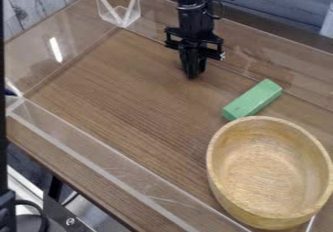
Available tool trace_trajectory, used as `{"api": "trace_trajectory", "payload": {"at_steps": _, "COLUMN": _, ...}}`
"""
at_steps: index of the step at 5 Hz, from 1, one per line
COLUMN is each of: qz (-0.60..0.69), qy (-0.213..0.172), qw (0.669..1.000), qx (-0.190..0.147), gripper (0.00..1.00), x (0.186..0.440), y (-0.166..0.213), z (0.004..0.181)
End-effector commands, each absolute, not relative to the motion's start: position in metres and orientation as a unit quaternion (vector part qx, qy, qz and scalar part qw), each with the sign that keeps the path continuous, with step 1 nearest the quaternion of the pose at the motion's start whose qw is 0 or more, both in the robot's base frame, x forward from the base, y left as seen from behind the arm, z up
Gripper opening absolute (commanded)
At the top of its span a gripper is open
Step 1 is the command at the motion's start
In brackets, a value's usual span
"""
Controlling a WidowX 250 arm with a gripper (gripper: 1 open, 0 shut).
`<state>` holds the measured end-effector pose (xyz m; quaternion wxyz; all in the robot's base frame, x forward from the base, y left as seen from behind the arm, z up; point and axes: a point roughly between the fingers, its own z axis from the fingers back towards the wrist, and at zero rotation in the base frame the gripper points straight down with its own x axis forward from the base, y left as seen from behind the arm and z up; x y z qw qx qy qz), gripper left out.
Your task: Remove the green block from inside the brown bowl and put it on the table
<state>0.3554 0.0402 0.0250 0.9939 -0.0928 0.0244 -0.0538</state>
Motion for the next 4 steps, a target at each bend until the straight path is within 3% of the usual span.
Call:
{"api": "trace_trajectory", "payload": {"at_steps": 1, "qz": -0.056, "qy": -0.012, "qw": 0.995, "qx": -0.086, "gripper": 0.00, "x": 0.3691, "y": 0.0421, "z": 0.0472}}
{"api": "trace_trajectory", "payload": {"at_steps": 4, "qz": -0.048, "qy": -0.014, "qw": 0.995, "qx": -0.090, "gripper": 0.00, "x": 0.3694, "y": 0.0430, "z": 0.0503}}
